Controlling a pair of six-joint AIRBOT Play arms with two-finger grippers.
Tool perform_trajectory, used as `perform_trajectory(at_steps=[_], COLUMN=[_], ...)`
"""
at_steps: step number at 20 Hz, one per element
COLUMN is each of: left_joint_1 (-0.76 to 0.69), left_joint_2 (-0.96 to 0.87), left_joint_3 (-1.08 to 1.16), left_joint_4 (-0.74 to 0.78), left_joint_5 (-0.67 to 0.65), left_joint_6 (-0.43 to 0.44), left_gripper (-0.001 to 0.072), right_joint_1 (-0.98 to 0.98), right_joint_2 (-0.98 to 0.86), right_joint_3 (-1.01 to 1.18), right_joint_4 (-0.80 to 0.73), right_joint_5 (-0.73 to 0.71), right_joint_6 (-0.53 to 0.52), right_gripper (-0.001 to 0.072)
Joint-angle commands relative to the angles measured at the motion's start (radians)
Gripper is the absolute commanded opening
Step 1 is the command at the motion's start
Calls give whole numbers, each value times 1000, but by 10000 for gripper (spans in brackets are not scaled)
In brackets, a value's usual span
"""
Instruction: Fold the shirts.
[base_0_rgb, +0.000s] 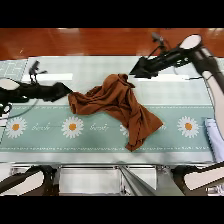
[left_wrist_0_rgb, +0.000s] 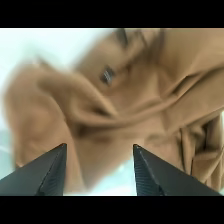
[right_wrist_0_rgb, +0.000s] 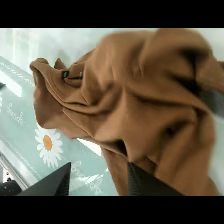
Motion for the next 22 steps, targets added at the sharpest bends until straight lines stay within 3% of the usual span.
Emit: perform_trajectory(at_steps=[1,2,4,6,9,14,18,19,20,21,22], left_joint_1=[195,264,316,269,157,-42,-121,-132,-142,-145,-149], left_joint_2=[-9,4,18,13,-26,-175,-254,-266,-275,-279,-280], left_joint_3=[142,149,74,-63,-173,-126,-43,-28,-14,-3,6], left_joint_4=[30,29,29,24,-20,-110,-47,-45,-45,-46,-45], left_joint_5=[-123,-158,-237,-278,-222,-66,-3,-6,-19,-29,-35], left_joint_6=[-45,-55,-74,-49,49,61,-85,-89,-80,-30,-9], left_gripper=[507,507,507,507,507,507,501,474,196,17,15], right_joint_1=[-193,-240,-295,-304,-304,-304,-301,-290,-267,-235,-195], right_joint_2=[92,167,362,533,690,826,843,843,843,843,843], right_joint_3=[-6,-71,-366,-708,-1046,-1261,-1266,-1266,-1266,-1266,-1266], right_joint_4=[-143,-244,-331,-270,-191,-197,-190,-196,-198,-196,-197], right_joint_5=[214,206,39,-112,-132,-69,-26,-23,-25,-31,-43], right_joint_6=[17,19,41,4,-73,-79,-76,-69,-53,-33,-11], right_gripper=[409,409,409,409,409,409,408,408,408,409,409])
